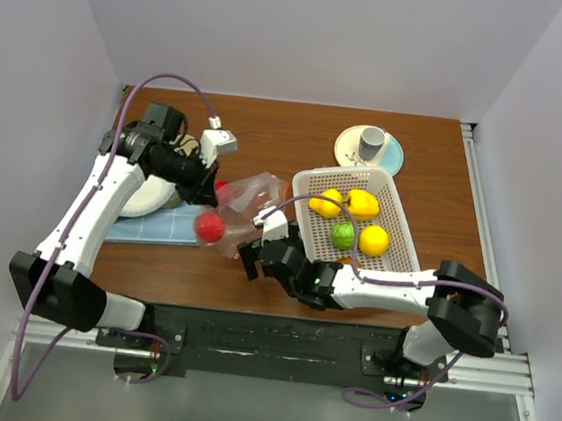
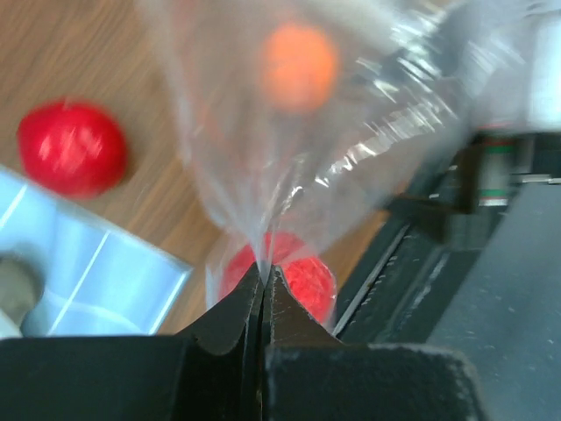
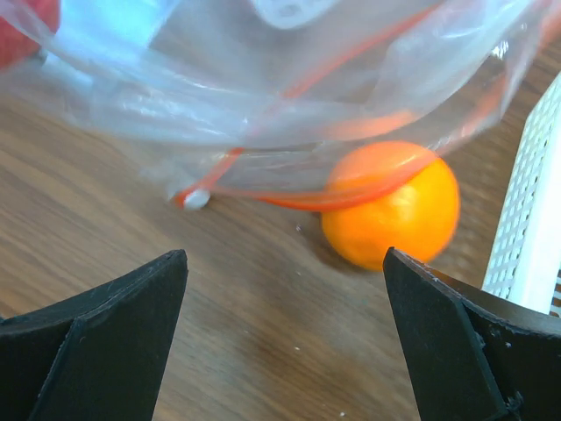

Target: Open the zip-top bag and remove the fake food

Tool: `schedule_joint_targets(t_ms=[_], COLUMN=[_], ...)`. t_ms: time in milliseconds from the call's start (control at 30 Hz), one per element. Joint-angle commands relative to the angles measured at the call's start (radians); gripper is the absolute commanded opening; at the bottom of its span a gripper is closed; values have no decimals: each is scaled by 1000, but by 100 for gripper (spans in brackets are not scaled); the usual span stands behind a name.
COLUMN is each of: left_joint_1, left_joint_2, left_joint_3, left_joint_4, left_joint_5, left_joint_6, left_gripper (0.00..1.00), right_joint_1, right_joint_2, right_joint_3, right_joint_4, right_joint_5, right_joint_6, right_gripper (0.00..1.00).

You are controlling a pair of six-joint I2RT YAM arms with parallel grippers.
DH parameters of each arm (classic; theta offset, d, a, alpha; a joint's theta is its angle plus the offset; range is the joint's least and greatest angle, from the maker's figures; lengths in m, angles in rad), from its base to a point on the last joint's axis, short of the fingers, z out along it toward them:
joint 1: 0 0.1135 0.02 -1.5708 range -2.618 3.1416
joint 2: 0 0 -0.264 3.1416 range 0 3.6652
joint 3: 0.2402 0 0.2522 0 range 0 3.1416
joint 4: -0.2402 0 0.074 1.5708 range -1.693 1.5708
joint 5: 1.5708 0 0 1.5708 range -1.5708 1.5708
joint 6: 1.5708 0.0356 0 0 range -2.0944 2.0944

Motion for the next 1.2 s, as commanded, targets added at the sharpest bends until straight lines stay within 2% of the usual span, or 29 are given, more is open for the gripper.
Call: schedule_joint_targets(t_ms=[0, 67, 200, 367, 633, 733, 867, 1167], left_joint_1=[131, 168, 174, 182, 207, 251, 254, 256], left_joint_2=[31, 37, 35, 29, -29, -24, -12, -3], left_joint_3=[-138, -178, -285, -379, -572, -589, -579, -577], left_joint_4=[89, 114, 177, 218, 269, 280, 278, 286], left_joint_5=[-112, -144, -224, -311, -508, -513, -486, -479], left_joint_6=[81, 104, 135, 178, 284, 296, 292, 296], left_gripper=[0, 0, 0, 0, 0, 0, 0, 0], right_joint_1=[3, 3, -3, -20, -20, -20, -23, -38], right_joint_2=[26, 45, 115, 195, 200, 198, 233, 410], right_joint_3=[39, 55, 139, 197, 201, 213, 250, 413], right_joint_4=[6, -3, -55, -113, -161, -187, -219, -351], right_joint_5=[63, 80, 155, 167, 212, 258, 293, 425], right_joint_6=[-35, -54, -92, -63, -26, -32, -43, -51], right_gripper=[98, 99, 99, 99, 99, 98, 99, 99])
